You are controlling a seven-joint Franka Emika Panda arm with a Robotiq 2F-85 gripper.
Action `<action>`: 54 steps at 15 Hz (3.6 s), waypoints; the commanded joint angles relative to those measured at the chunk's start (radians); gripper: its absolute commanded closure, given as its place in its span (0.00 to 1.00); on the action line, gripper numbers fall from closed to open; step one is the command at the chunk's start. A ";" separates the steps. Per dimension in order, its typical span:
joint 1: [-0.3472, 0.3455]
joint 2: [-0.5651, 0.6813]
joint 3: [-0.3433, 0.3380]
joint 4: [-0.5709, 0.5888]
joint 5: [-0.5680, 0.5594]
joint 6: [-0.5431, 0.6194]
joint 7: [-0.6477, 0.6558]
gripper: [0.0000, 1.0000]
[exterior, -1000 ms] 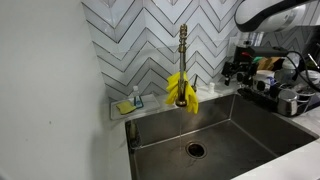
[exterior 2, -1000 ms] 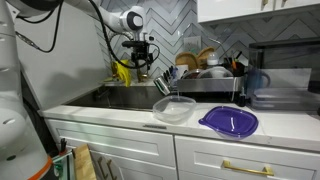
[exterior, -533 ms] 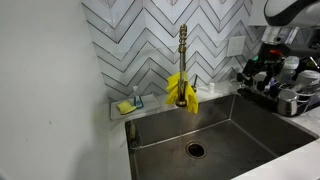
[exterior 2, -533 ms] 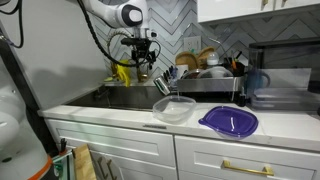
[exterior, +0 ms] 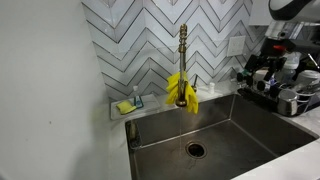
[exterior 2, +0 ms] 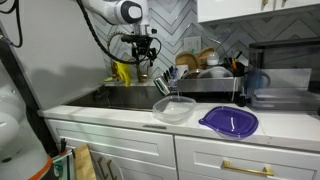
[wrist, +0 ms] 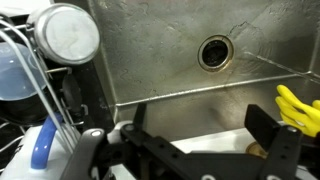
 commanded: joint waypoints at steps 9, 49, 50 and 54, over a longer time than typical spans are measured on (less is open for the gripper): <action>-0.107 -0.308 -0.215 -0.135 -0.069 -0.039 -0.531 0.00; -0.264 -0.031 -0.314 -0.447 -0.227 0.381 -0.333 0.09; -0.268 -0.030 -0.315 -0.446 -0.231 0.380 -0.333 0.05; -0.269 -0.037 -0.312 -0.437 -0.194 0.363 -0.356 0.52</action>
